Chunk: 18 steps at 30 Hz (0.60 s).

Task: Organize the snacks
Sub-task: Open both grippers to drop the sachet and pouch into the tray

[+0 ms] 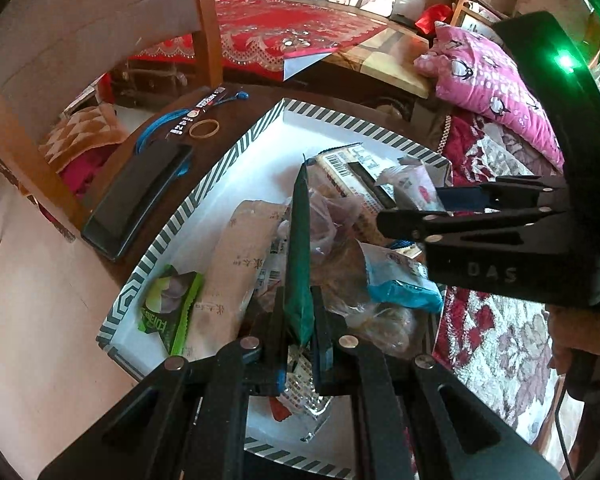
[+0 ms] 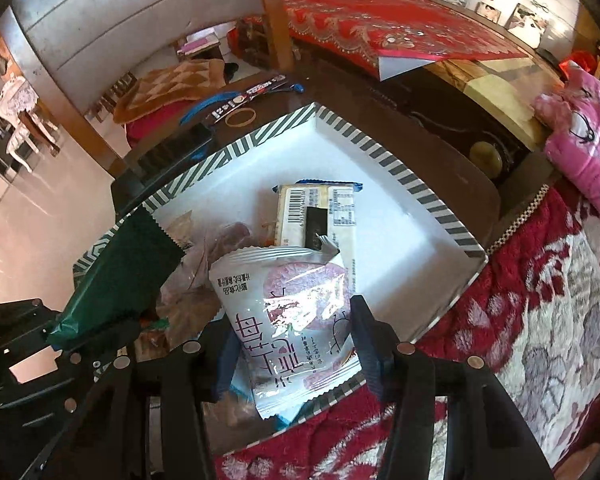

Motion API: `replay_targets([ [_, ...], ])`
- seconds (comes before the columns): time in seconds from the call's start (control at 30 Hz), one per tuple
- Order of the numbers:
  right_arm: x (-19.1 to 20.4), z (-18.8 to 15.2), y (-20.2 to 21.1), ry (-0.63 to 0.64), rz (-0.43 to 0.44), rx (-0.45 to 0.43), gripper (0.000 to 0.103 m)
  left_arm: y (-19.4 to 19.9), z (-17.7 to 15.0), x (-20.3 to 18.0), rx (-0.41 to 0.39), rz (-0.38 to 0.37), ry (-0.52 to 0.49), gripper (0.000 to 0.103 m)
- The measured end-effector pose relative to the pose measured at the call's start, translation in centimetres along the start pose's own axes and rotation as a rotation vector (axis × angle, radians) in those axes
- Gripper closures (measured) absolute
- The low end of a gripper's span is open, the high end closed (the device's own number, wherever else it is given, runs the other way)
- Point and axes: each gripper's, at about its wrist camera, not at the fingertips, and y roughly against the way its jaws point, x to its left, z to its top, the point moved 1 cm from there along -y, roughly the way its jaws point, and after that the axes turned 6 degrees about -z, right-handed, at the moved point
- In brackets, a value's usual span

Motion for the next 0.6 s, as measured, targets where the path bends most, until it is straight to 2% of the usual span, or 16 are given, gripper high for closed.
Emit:
replay_targets([
  [0.33,0.9,0.4,-1.4,0.006,0.001,0.006,0.046,-0.8,0.0,0.2,0.012,0.023,0.008,0.094],
  [0.4,0.8,0.3,-1.1,-0.005,0.011,-0.005,0.042,-0.9,0.1,0.3,0.015,0.031,0.018,0.088],
  [0.43,0.8,0.3,-1.0,-0.009,0.009,-0.009,0.037,-0.8,0.1,0.3,0.015,0.026,0.023,0.082],
  [0.47,0.7,0.2,-0.8,-0.013,0.009,-0.016,0.034,-0.7,0.1,0.3,0.01,0.028,0.025,0.07],
  [0.5,0.5,0.1,-0.5,-0.019,0.011,-0.021,0.033,-0.6,0.0,0.3,0.005,0.035,0.024,0.064],
  [0.53,0.3,0.0,-0.4,-0.026,0.012,-0.023,0.033,-0.3,0.0,0.2,-0.005,0.043,0.021,0.054],
  [0.6,-0.1,-0.4,0.3,-0.043,0.01,-0.032,0.033,0.2,0.0,0.0,-0.023,0.05,0.018,0.047],
])
